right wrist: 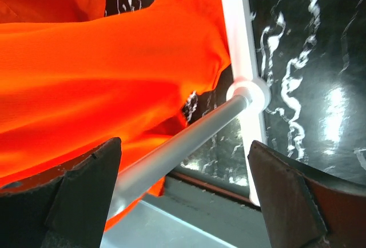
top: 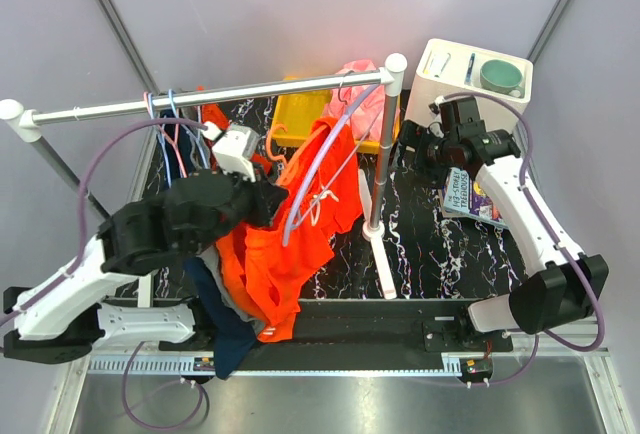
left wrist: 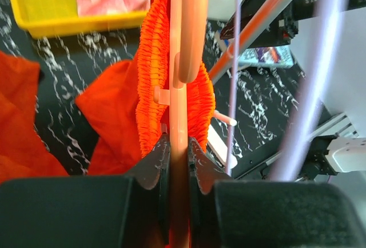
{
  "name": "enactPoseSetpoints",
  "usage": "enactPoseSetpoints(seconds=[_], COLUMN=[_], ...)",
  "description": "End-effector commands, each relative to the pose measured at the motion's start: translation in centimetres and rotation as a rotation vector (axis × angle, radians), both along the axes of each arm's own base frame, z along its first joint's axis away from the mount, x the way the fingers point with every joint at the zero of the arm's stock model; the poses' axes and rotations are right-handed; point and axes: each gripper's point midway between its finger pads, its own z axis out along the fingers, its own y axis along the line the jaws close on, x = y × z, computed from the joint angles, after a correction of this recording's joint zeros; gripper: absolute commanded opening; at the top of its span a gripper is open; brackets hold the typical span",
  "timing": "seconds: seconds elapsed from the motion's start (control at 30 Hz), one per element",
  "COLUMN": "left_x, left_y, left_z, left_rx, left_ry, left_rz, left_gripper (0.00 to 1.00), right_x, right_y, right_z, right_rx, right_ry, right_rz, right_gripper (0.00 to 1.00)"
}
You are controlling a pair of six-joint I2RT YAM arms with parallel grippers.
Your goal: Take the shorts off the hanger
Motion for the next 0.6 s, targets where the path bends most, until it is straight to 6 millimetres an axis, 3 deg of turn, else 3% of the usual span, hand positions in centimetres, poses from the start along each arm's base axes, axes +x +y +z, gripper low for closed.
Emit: enactPoseSetpoints(seconds=[0.0, 0.13, 0.33, 0.57], left_x=[1.0, 1.1, 1.4, 1.1], left_y=[-1.8, -2.7, -4.2, -6.2], left_z=[1.3, -0.2, -4.0, -5.1], left_rx=[-0.175, -0.206, -0.230, -0.247], left_ry=[0.041, 0.111, 0.267, 0.331], left_rz=[0.076, 0.093, 0.091, 0.027], left_gripper=[0.00, 0.00, 0.00, 0.00], right_x=[0.4, 0.4, 0.1, 0.3], right_y=[1.9, 2.7, 5.5, 6.5], right_z=[1.7, 0.5, 1.3, 1.3], right_rx=[0.187, 0.254, 0.481, 0.518], right_ry=[-0.063, -0.023, -0.021, -0.063], right_rz=[0.039, 0.045, 0.112, 0.240], right_gripper=[1.00, 1.00, 1.00, 1.00])
